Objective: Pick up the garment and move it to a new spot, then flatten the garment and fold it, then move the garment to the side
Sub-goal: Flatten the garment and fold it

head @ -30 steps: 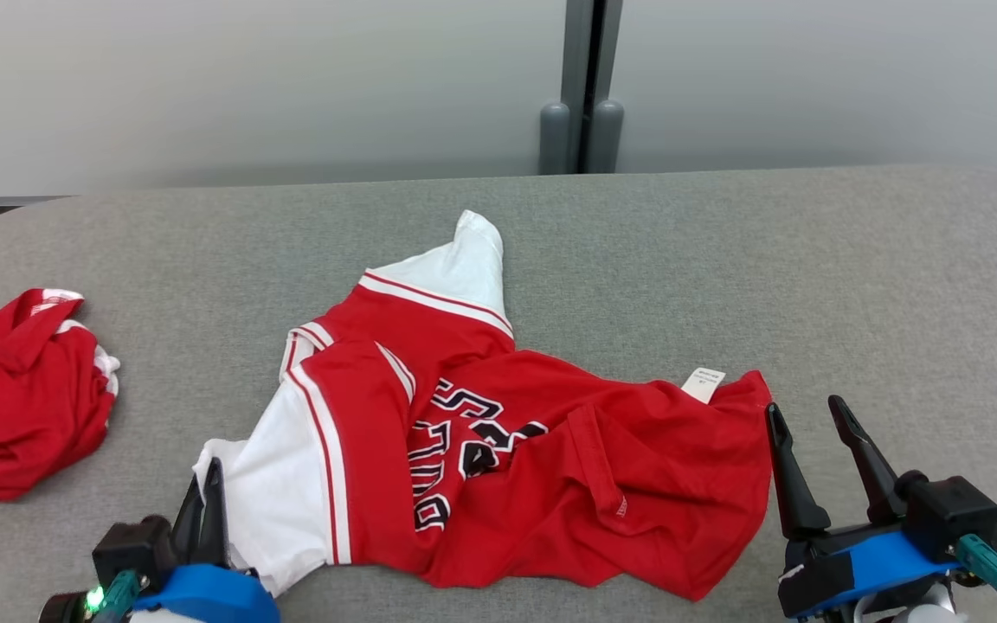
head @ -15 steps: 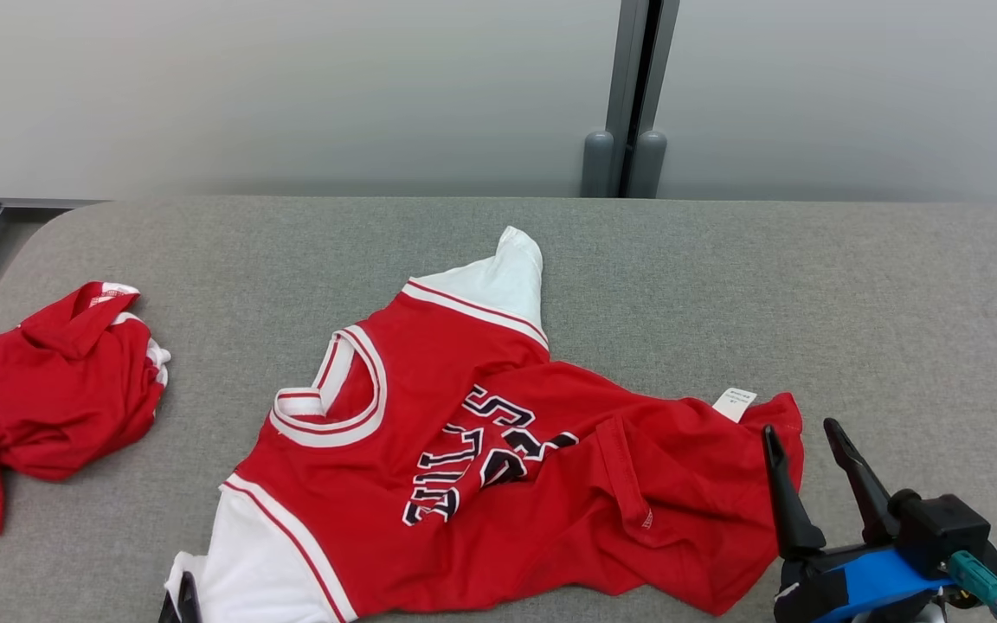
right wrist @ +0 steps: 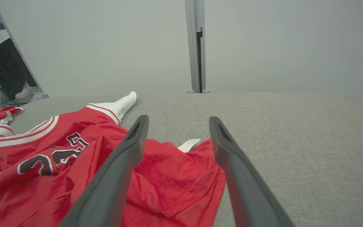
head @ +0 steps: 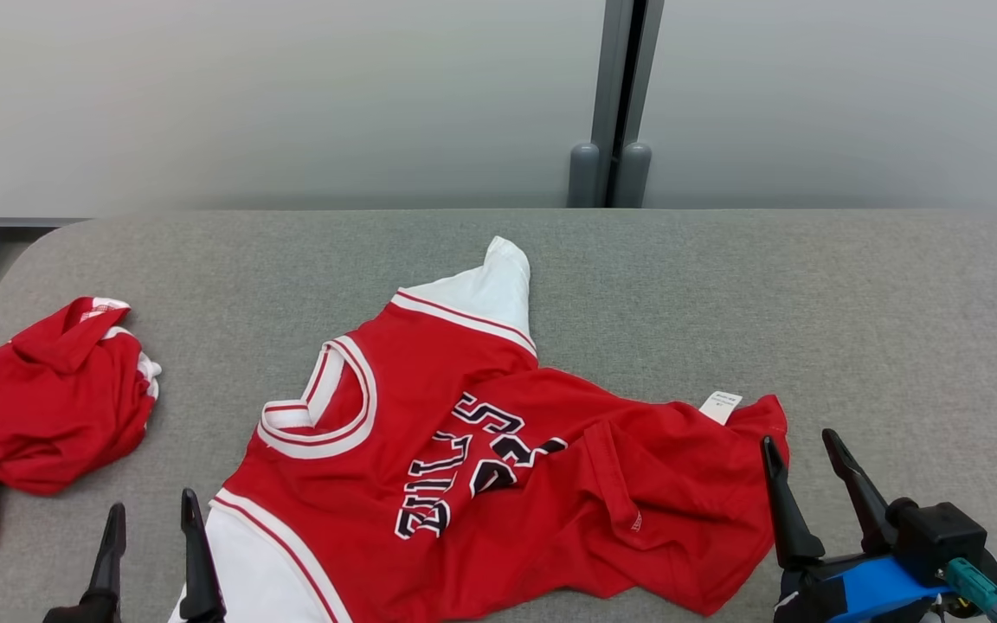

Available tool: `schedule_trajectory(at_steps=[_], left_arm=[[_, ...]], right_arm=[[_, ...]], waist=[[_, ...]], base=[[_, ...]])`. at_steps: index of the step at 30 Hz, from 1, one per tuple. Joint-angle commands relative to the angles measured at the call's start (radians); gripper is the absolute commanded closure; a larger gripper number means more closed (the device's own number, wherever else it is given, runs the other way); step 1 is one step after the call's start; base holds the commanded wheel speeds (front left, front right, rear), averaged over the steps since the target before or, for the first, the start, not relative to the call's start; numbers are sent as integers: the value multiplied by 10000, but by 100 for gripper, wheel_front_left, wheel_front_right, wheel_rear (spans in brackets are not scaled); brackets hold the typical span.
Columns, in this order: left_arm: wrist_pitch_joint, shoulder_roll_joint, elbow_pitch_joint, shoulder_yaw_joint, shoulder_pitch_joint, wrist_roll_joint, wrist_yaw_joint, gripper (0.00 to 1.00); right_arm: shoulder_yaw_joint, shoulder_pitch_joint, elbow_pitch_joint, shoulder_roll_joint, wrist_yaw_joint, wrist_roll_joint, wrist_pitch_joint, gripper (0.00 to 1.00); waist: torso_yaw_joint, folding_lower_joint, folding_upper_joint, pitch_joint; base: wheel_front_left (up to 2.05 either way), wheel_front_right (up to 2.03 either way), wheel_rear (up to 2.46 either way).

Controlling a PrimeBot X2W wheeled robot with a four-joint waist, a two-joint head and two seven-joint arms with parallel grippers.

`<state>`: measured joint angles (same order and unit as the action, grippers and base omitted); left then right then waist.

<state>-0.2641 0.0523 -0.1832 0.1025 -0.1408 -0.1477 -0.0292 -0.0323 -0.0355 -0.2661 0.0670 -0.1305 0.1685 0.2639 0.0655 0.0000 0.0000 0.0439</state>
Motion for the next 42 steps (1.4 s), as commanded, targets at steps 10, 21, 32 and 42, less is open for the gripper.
schedule_trajectory(at_steps=[10, 21, 32, 42], left_arm=[[-3, -19, 938, -549, 403, 407, -102, 0], [-3, -20, 432, -729, 787, 519, -166, 0], [-3, -21, 303, -783, 784, 431, -77, 0], [-3, -21, 238, -1043, 1113, 314, -27, 0]], right_arm=[[45, 103, -28, 95, -3, -16, 5, 0], [146, 180, -179, 57, -3, -71, 5, 0], [-189, -668, -714, 526, -3, -238, 6, 0], [-706, -2682, -3168, 1261, -3, -375, 5, 0]], waist=[[-370, 0, 0, -91], [-515, 0, 0, -79], [-337, 0, 0, 3], [15, 0, 0, 356]], base=[[0, 0, 0], [0, 0, 0], [0, 0, 0], [0, 0, 0]])
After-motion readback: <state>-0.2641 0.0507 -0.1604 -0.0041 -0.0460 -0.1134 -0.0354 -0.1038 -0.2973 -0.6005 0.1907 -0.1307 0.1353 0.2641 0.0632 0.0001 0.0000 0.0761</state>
